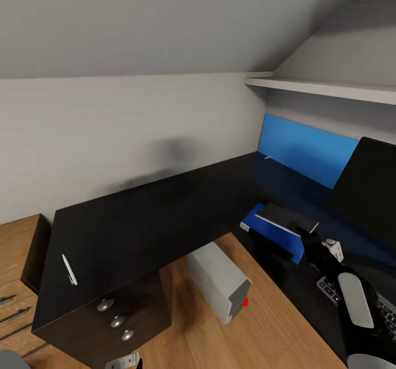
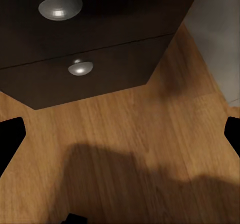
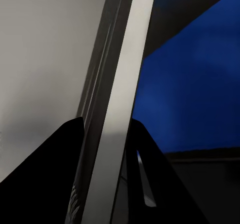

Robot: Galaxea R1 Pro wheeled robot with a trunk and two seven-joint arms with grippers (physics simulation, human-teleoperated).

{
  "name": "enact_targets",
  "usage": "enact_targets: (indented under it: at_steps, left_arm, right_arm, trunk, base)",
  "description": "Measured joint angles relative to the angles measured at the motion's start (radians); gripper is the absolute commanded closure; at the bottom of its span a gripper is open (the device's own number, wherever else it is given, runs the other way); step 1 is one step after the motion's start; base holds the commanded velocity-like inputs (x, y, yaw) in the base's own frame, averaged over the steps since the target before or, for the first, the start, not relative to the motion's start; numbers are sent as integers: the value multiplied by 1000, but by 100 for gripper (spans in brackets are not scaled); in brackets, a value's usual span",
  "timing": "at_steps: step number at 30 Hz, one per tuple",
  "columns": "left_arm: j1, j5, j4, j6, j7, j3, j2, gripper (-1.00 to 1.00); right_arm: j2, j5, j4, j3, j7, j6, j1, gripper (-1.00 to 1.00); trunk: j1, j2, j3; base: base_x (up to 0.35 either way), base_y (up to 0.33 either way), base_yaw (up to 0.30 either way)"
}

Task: In the bedroom, organize the workspace by keeping the computer under the desk, ensuring the monitor is on the desk, placing the keyboard on the desk next to the monitor, placing the mouse on the desk next to the keyboard, moving the folder from the swivel chair onto the desk next to the mouse, stacking the notebook on top of the folder with the pen on top of the notebook, and positioning the swivel chair next to the desk.

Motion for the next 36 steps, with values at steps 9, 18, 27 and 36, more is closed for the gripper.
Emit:
enact_targets:
  at_steps: [9, 18, 27, 36]
  left_arm:
    - [0, 1, 1, 3, 1, 0, 0, -100]
    - [0, 1, 2, 3, 1, 0, 0, -100]
    - [0, 1, 2, 3, 1, 0, 0, -100]
    - [0, 1, 2, 3, 2, 0, 0, -100]
  right_arm:
    - [9, -1, 1, 0, 2, -3, 0, 100]
    - [9, 0, 19, 0, 1, 1, 1, 100]
    - [7, 0, 29, 29, -2, 2, 1, 100]
    - [4, 3, 29, 68, -2, 2, 1, 100]
  trunk:
    - [0, 0, 0]
    - [0, 0, 0]
    - [0, 0, 0]
    - [0, 0, 0]
  base:
    - [0, 0, 0]
    - [0, 0, 0]
    - [0, 0, 0]
    - [0, 0, 0]
